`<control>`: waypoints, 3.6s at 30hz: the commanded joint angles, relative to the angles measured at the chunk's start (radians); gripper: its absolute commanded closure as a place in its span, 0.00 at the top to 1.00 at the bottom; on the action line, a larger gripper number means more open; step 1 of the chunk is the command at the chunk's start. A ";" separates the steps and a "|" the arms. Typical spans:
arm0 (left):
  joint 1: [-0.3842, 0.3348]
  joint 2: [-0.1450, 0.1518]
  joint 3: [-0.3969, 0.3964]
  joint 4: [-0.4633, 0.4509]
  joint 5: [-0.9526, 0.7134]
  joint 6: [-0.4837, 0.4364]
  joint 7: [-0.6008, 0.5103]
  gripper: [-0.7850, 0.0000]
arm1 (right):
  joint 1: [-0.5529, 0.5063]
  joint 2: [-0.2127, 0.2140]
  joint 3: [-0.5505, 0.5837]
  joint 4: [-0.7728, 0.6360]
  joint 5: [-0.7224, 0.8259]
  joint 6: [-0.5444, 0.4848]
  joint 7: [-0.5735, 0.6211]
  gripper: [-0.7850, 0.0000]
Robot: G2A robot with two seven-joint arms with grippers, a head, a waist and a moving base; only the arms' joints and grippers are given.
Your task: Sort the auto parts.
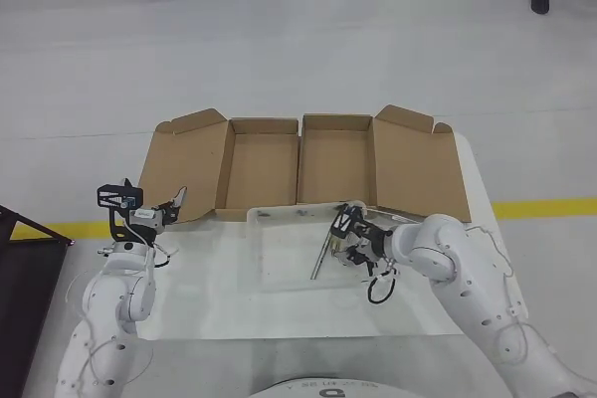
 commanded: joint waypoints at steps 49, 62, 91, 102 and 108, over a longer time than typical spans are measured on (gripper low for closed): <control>0.000 0.000 0.000 0.000 0.000 0.000 0.000 1.00 | 0.033 0.022 -0.030 -0.038 0.080 0.028 0.027 0.38; 0.000 0.000 0.000 0.000 0.000 0.000 0.000 1.00 | 0.091 0.006 -0.146 0.027 -0.037 0.102 0.024 0.54; 0.000 0.000 0.000 0.000 0.000 0.000 0.000 1.00 | 0.218 -0.036 -0.283 0.160 -0.060 0.148 0.041 0.27; 0.000 0.000 0.000 0.000 0.000 0.000 0.000 1.00 | 0.174 -0.013 -0.178 0.060 0.073 0.096 0.006 0.00; 0.000 0.000 0.000 0.000 0.000 0.000 0.000 1.00 | 0.143 0.001 -0.110 0.045 0.222 0.054 -0.011 0.00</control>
